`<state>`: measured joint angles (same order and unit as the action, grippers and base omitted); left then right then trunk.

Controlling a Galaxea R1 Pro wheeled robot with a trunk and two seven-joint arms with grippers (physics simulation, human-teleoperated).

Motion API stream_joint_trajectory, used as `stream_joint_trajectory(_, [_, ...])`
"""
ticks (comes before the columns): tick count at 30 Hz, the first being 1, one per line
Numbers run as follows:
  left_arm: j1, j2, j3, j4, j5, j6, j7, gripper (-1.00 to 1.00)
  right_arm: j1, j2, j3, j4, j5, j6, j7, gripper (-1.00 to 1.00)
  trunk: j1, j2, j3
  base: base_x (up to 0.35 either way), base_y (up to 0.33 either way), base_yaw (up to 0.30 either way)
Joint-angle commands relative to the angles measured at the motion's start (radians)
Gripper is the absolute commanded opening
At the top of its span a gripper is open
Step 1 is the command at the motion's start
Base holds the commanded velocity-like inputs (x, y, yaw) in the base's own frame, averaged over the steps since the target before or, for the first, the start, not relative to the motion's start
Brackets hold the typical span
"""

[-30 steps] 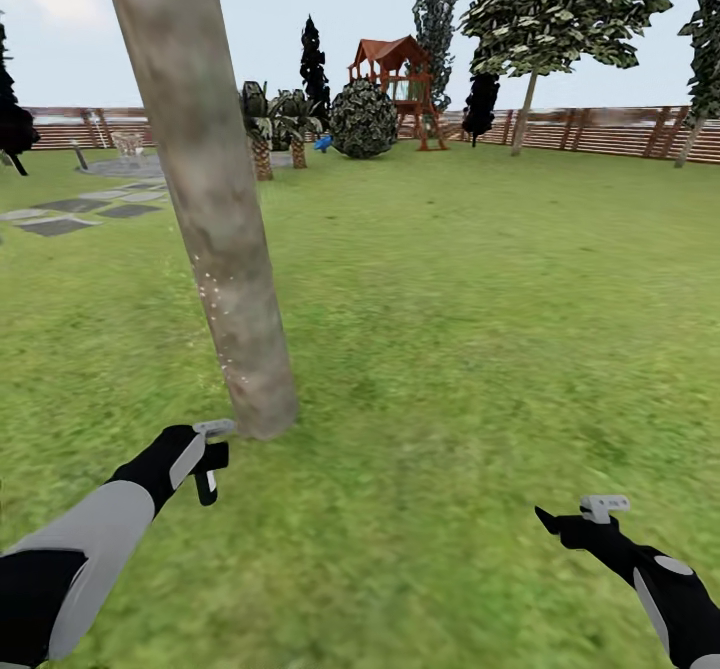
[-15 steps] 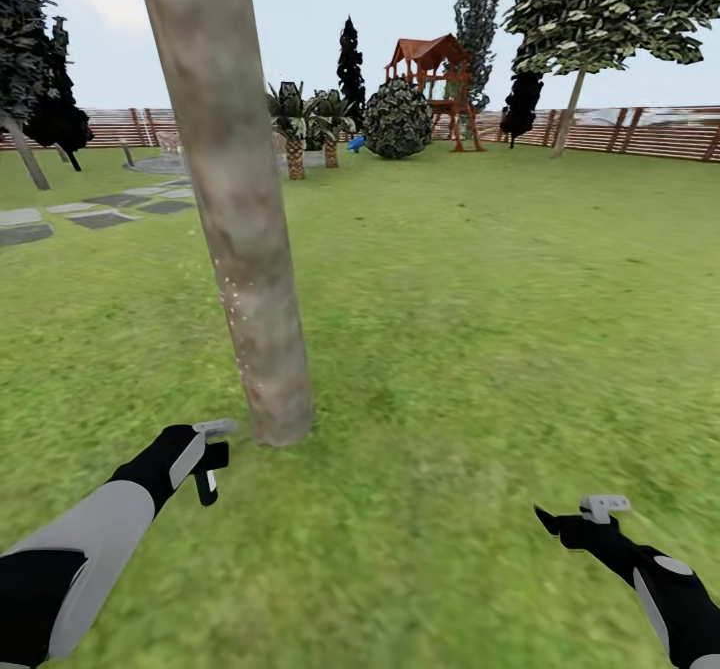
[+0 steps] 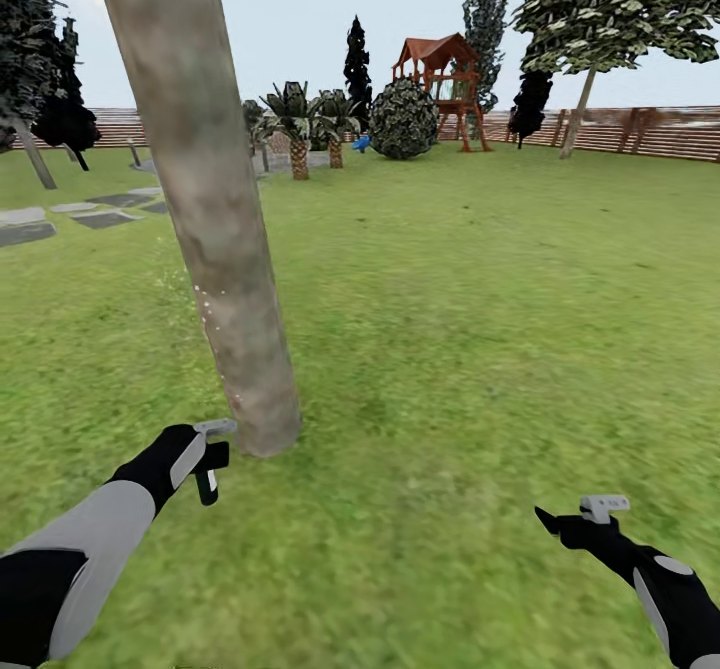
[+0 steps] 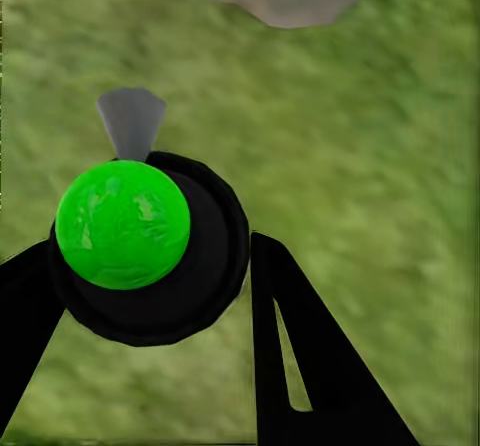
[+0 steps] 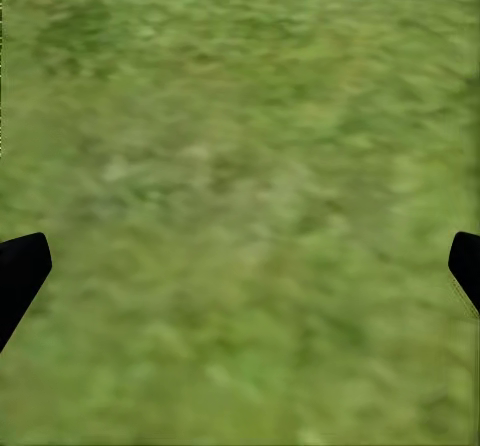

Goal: In the garden, pick up the pesticide atomizer on the floor and spray pesticide onto both trees until each tree trunk is fully covered.

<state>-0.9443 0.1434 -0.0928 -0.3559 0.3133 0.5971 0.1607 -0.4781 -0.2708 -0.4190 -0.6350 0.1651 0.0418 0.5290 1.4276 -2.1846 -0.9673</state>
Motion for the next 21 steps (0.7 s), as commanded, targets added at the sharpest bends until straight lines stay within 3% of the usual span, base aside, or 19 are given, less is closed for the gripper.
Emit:
stream_joint_trajectory(1, [-0.001,0.001,-0.008,-0.002,0.01,0.004,0.008,-1.0,0.0,0.001,-0.006,-0.002,0.007,0.005,0.008,1.0,0.0,0.0,-0.001,0.004,-0.275,0.255])
stream_joint_trajectory(9, [-0.001,0.001,-0.008,-0.002,0.01,0.004,0.008,-1.0,0.0,0.001,-0.006,-0.002,0.007,0.004,0.008,1.0,0.0,0.0,-0.001,0.001,-0.275,0.258])
stream_joint_trajectory(21, [-0.001,0.001,-0.008,-0.003,0.01,0.004,0.008,-1.0,0.0,0.001,-0.006,-0.002,0.007,0.004,0.008,1.0,0.0,0.0,-0.001,0.0,-0.276,0.047])
